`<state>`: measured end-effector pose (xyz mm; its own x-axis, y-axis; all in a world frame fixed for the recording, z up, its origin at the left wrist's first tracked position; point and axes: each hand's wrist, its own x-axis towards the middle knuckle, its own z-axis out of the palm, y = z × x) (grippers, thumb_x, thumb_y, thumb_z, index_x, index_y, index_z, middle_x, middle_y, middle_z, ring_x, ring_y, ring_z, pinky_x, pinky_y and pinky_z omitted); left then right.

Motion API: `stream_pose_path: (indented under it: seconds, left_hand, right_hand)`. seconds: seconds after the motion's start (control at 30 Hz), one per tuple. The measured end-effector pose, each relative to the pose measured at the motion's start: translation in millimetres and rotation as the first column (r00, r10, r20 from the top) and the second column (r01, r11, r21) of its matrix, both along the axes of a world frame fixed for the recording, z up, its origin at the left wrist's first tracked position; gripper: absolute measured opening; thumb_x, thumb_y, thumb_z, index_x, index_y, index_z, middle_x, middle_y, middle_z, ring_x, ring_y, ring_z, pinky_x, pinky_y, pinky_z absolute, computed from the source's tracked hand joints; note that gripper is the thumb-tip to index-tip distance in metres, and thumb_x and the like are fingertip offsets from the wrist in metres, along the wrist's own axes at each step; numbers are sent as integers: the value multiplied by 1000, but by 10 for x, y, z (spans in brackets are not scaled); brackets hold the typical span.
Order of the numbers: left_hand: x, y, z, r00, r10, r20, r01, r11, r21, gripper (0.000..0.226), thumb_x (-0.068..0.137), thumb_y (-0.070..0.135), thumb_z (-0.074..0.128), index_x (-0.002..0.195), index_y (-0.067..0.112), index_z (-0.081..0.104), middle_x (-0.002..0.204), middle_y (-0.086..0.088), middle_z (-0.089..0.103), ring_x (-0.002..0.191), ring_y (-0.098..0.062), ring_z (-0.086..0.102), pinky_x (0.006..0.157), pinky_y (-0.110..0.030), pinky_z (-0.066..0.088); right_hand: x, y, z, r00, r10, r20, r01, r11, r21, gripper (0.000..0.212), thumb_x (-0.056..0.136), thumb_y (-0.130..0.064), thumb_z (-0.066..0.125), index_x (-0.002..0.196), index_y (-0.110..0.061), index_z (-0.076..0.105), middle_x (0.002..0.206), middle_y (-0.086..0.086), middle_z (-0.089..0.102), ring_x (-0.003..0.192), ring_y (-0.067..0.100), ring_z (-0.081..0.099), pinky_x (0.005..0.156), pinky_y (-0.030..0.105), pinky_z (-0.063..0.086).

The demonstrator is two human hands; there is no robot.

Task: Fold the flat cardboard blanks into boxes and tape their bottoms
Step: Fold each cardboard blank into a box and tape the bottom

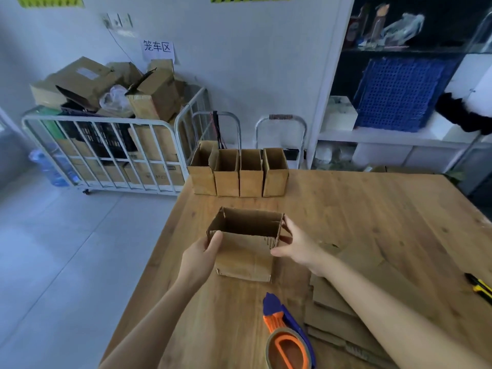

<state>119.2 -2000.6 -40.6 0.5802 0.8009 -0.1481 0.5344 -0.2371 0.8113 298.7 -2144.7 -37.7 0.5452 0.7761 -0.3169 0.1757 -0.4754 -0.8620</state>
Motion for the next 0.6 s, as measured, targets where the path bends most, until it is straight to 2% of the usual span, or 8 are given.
stream_pose_path:
  seconds: [0.13,0.2,0.3,0.37,0.43,0.5,0.57,0.6]
  left_hand:
    - [122,49,5,996,91,-4,-92,993,-71,48,96,54,39,80,12,54,76,-5,56,70,-16,54,61,-24,41]
    - [173,59,-8,997,72,-28,-74,992,-101,43,96,47,42,79,9,52,76,-8,52,70,-19,51,61,-28,40]
    - [187,88,-34,996,-85,-6,81,965,-250,28,93,35,45,89,9,54,90,-6,60,83,-18,57,78,-32,46]
    - [157,91,-35,972,-236,6,227,928,-296,22,93,29,50,112,20,56,109,4,64,101,-11,58,94,-33,46]
    - [114,62,-32,952,-302,42,302,915,-267,35,92,23,55,124,35,44,112,19,57,107,-2,51,93,-26,40]
    - [90,19,-40,946,-316,76,325,931,-165,56,92,15,57,131,43,29,112,30,47,106,5,46,84,-13,34]
    - [76,-10,-79,939,-338,57,340,940,-21,73,91,11,59,142,43,18,119,34,40,105,13,42,78,-5,33]
    - [63,-24,-92,937,-349,28,348,937,33,77,91,12,59,146,41,13,124,33,38,107,15,40,81,-3,32]
  right_hand:
    - [-37,17,-3,998,-23,50,22,999,25,90,85,-13,69,153,-23,11,154,-5,28,140,17,27,111,38,28]
    - [-76,3,2,999,-22,24,20,998,58,79,88,-24,66,151,-23,19,143,-14,35,133,7,30,108,33,30]
    - [-144,6,-37,995,-57,-84,66,992,112,61,94,-41,53,148,-26,30,145,-11,41,135,9,35,106,28,32]
    - [-168,9,-71,991,-90,-98,101,989,112,56,98,-40,47,148,-25,28,148,-9,38,136,11,33,107,29,30]
    - [-186,-6,-82,987,-135,-91,146,982,123,56,99,-36,46,149,-24,26,148,-11,35,138,11,31,109,31,29]
    - [-187,-39,-107,982,-186,-16,186,972,143,58,98,-35,49,150,-24,26,151,-7,35,139,13,31,109,31,29]
    - [-187,-72,-131,973,-218,78,205,967,152,62,96,-33,53,150,-21,24,151,-5,35,140,15,31,108,31,30]
    - [-199,-83,-138,970,-217,111,199,968,153,65,95,-34,54,151,-21,23,152,-5,34,140,15,30,108,31,30]
